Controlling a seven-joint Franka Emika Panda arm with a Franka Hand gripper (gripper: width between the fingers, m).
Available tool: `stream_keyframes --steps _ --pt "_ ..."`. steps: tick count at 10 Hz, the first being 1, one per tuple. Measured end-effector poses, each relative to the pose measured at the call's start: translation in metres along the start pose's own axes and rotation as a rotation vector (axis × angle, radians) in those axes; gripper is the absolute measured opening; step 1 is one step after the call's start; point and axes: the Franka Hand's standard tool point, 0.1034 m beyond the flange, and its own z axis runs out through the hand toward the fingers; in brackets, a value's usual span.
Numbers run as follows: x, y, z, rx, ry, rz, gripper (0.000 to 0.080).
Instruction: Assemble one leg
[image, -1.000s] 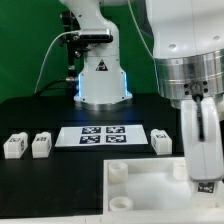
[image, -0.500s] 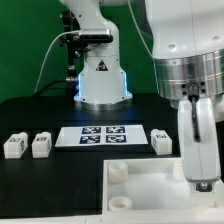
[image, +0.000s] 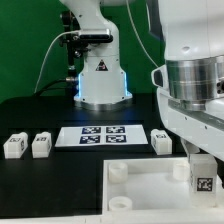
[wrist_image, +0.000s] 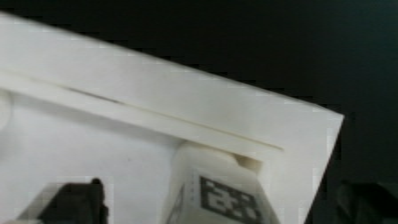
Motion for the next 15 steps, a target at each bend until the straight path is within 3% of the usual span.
stream_keyframes --steps 2,4,7,10,11,12,13,14,15 --pt "0.0 0.0 0.0 0.0 0.0 -0.156 0.0649" --pt "0.003 0.001 -0.001 -0.025 0.032 -0.543 0.0649" --pt "0.013 -0.003 -0.001 -0.027 0.073 -1.0 0.0649" --pt "0.022 -0.002 -0.002 -0.032 0.081 -1.1 0.0649" --pt "0.022 -0.002 -0.003 -0.033 0.081 -1.099 0.0529" --pt "0.022 -0.002 -0.002 -0.031 0.081 -1.074 0.0529" --pt "0.022 -0.002 -0.002 -0.03 0.081 -1.046 0.0346" --pt "0.022 -0.002 -0.003 -0.03 0.081 -1.045 0.0291" --pt "0.022 -0.002 -0.002 -0.025 0.081 -0.953 0.0291"
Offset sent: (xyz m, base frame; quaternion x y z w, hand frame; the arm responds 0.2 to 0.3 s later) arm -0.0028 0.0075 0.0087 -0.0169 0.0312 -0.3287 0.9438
